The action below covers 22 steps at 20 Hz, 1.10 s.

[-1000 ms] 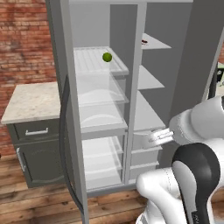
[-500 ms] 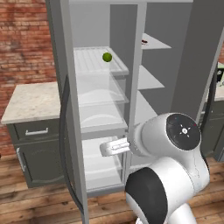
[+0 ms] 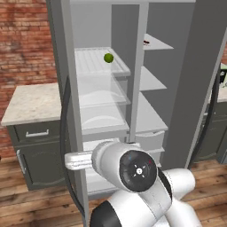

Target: There's a fish in the fridge that needs to be moved to the freezer for freezing. Pick up the fish from the fridge, place it on any shelf in the freezer, and close the fridge and freezer doors when done.

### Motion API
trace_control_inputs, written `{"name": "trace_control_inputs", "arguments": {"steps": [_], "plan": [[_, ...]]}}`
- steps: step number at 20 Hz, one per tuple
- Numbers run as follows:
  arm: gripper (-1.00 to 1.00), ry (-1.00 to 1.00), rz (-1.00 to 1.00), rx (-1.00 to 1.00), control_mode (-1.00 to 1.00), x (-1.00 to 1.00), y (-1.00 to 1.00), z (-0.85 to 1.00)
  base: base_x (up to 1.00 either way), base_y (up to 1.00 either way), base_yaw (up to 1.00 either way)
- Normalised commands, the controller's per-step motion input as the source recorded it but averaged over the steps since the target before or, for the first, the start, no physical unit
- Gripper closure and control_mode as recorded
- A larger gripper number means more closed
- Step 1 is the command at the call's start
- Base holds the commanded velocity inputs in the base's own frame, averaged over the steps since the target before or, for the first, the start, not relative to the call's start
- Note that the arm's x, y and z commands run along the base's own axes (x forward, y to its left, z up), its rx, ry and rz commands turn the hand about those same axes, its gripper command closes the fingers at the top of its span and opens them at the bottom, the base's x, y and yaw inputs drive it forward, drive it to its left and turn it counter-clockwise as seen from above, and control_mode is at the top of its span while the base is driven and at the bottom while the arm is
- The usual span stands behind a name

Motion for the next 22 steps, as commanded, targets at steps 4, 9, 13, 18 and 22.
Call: {"name": "trace_control_inputs", "arguments": {"steps": [4, 9, 13, 18, 22], "plan": [[-1.00, -0.06, 0.00, 0.11, -1.00, 0.30, 0.58, -0.52, 0.00, 0.00, 0.00], [-1.00, -0.15, -0.01, 0.02, -1.00, 0.42, 0.42, -0.47, 0.00, 0.00, 0.00], [-1.00, -0.20, -0.05, 0.00, -1.00, 0.27, 0.20, -0.30, 0.00, 0.00, 0.00], [-1.00, -0.13, -0.08, -0.02, -1.00, 0.35, 0.34, -0.34, 0.00, 0.00, 0.00], [-1.00, -0.02, -0.10, -0.02, -1.00, 0.50, 0.26, -0.21, 0.00, 0.00, 0.00]]}}
